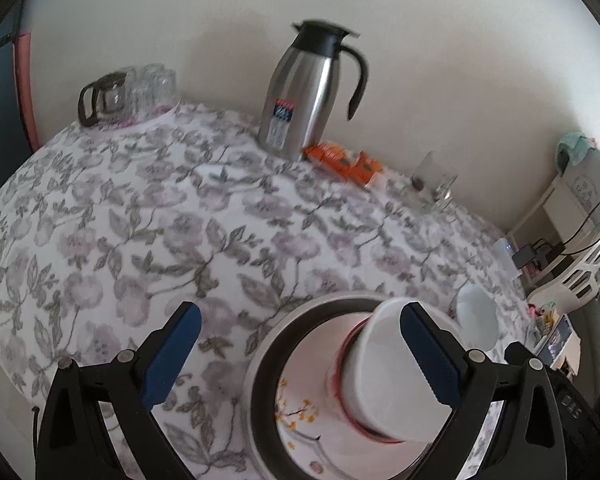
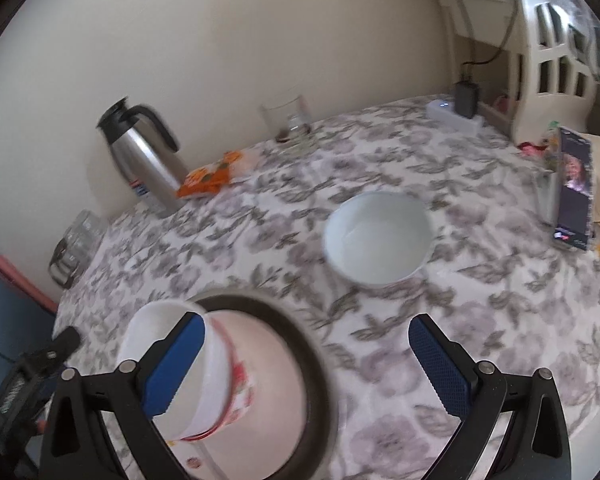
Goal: Organize plates and bowls
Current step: 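Move both grippers to the rim of the round white bowl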
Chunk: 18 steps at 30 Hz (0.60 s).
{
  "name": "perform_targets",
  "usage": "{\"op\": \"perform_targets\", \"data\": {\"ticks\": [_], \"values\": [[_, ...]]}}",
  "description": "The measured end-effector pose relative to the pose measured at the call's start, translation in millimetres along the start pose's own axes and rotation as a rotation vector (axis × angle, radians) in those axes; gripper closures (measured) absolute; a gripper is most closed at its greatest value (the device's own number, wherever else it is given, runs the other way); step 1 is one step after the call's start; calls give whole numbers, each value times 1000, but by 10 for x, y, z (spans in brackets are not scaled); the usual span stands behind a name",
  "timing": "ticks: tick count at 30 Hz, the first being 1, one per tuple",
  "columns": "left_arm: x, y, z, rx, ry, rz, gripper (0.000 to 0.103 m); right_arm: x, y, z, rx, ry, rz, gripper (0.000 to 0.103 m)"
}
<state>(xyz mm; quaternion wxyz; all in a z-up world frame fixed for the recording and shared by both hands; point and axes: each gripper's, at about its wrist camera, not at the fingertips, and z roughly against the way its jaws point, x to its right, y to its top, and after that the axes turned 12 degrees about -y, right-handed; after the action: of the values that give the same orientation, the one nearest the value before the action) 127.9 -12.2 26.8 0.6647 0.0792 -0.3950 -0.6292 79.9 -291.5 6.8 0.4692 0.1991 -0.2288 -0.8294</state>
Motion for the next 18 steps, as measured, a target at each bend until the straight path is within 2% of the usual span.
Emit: {"op": "perform_targets", "data": {"ticks": [2, 7, 12, 18], "values": [[97, 27, 30, 27, 1, -34, 3, 104, 46, -13, 8, -26, -18, 0], [352, 94, 48, 29, -44, -81, 3, 394, 175, -91, 6, -69, -67, 0], [719, 129, 41, 14, -64, -166, 3, 650, 254, -177, 3, -110, -115, 0], [1174, 167, -100, -45, -111, -241, 3, 927, 290, -343, -33, -133, -189, 0]]}}
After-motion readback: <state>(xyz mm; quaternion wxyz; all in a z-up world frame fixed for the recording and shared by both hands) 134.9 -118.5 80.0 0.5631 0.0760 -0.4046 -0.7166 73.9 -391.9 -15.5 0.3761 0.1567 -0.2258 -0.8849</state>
